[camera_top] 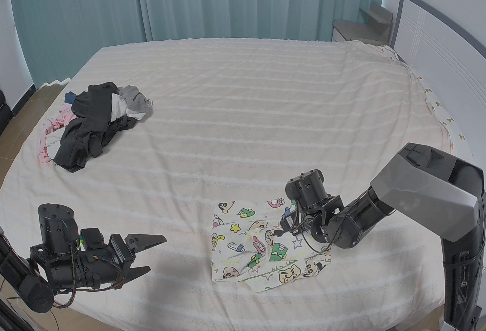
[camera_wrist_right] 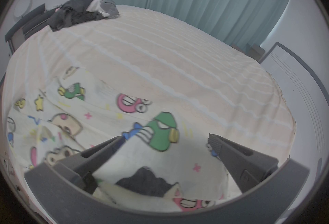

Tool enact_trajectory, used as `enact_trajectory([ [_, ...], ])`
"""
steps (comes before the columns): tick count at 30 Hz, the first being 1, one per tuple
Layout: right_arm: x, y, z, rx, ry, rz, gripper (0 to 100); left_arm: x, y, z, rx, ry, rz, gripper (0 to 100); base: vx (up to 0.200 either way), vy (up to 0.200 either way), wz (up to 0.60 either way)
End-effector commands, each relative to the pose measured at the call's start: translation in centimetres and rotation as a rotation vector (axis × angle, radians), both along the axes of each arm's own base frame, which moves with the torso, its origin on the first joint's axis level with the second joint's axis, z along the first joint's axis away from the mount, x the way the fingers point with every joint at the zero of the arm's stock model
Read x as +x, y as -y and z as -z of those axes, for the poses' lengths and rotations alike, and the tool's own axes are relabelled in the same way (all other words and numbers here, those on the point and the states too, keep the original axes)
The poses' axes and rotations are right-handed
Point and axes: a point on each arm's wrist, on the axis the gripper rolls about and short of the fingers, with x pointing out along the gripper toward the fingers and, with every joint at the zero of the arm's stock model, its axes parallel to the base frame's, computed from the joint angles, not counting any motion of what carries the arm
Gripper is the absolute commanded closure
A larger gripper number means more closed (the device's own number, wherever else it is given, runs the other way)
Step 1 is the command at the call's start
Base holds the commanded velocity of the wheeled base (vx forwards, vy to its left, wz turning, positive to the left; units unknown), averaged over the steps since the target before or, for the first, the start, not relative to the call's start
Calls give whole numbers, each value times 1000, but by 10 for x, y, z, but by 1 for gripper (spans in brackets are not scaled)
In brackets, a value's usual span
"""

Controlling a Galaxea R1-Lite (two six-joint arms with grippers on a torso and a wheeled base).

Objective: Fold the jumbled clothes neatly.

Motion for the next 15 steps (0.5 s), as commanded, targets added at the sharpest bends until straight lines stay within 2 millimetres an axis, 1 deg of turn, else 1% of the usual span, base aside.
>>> enact_trajectory([
  [1,5,23,-3,-8,-8,56,0,0,0,1,1,-6,0,0,0,0,0],
  [3,3,33,-9,-6,-6,74,0,0,0,1,1,-6,0,0,0,0,0],
  [5,-2,37,-14,-4,-5,78,0,0,0,1,1,-6,0,0,0,0,0],
  [6,-7,41,-22,5,7,81,0,0,0,1,1,-6,0,0,0,0,0],
  [7,-9,42,-24,5,8,81,0,0,0,1,2,-5,0,0,0,0,0],
  [9,-17,51,-32,7,11,88,0,0,0,1,1,-5,0,0,0,0,0],
  [12,-22,68,-31,-1,-4,122,0,0,0,1,1,-6,0,0,0,0,0],
  [15,-21,92,-25,-7,-12,183,0,-1,0,1,2,-9,0,0,0,0,0],
])
